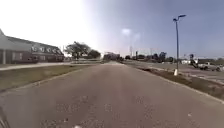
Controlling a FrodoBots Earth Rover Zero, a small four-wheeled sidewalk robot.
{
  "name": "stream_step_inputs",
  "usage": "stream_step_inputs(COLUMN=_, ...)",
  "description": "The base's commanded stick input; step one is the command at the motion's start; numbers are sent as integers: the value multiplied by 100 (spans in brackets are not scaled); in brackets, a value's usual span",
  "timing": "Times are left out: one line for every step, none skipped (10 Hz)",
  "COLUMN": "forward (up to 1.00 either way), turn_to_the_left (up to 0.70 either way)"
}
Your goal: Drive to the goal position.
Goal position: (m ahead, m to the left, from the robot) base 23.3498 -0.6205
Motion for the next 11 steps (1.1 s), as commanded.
stream_step_inputs(forward=100, turn_to_the_left=-1)
stream_step_inputs(forward=100, turn_to_the_left=-1)
stream_step_inputs(forward=100, turn_to_the_left=-12)
stream_step_inputs(forward=100, turn_to_the_left=-24)
stream_step_inputs(forward=100, turn_to_the_left=-1)
stream_step_inputs(forward=100, turn_to_the_left=-1)
stream_step_inputs(forward=100, turn_to_the_left=-1)
stream_step_inputs(forward=100, turn_to_the_left=-1)
stream_step_inputs(forward=100, turn_to_the_left=-1)
stream_step_inputs(forward=100, turn_to_the_left=-1)
stream_step_inputs(forward=100, turn_to_the_left=-1)
